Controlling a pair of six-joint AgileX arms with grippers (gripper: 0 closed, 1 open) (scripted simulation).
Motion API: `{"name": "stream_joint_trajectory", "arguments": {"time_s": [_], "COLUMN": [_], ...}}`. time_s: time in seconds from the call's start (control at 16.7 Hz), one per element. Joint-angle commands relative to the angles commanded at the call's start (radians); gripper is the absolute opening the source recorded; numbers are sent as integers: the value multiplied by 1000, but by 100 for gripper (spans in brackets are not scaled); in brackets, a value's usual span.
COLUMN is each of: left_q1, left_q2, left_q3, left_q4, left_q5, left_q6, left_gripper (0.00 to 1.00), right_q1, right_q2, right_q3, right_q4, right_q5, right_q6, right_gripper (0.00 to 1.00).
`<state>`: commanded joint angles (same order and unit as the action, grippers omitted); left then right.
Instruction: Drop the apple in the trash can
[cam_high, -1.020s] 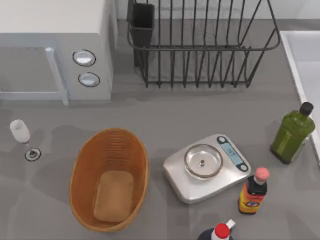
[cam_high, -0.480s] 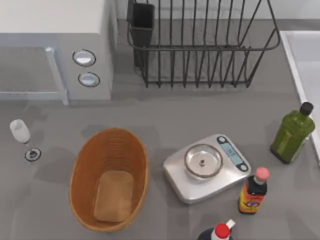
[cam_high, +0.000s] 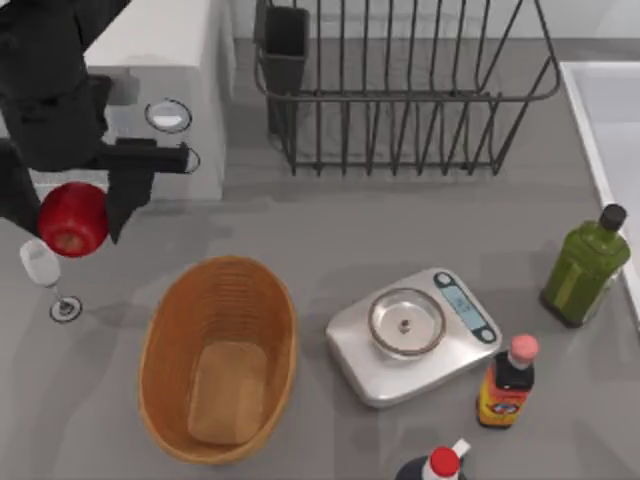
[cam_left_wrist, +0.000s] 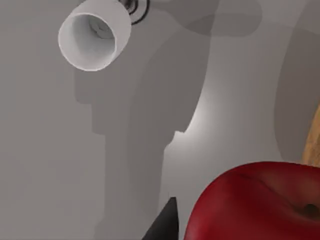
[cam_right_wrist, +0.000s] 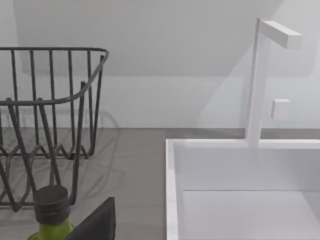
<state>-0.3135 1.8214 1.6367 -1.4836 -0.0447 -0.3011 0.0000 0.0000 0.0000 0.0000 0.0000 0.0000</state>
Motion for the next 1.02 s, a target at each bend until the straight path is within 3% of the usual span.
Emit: {"name": "stream_joint_trajectory", "arguments": {"time_s": [0.24,0.48,0.66,1.02], "left_q1": [-276,-493,-562,-561], "left_q2": [47,76,83,79], "left_q3": [24,46,65,61], "left_q4": [-30,-72,-97,-94], "left_q5": [-133,-212,-243,-243], "left_q6": [-338,-523,-561,-559], "left_gripper": [0,0,0,0], "right_q1": [0,0,0,0], "right_q2": [0,0,0,0], "right_q3": [0,0,0,0], "right_q4": [0,0,0,0], "right_q5": [0,0,0,0], "right_q6": [0,0,0,0], "right_gripper": [100,100,100,100]}}
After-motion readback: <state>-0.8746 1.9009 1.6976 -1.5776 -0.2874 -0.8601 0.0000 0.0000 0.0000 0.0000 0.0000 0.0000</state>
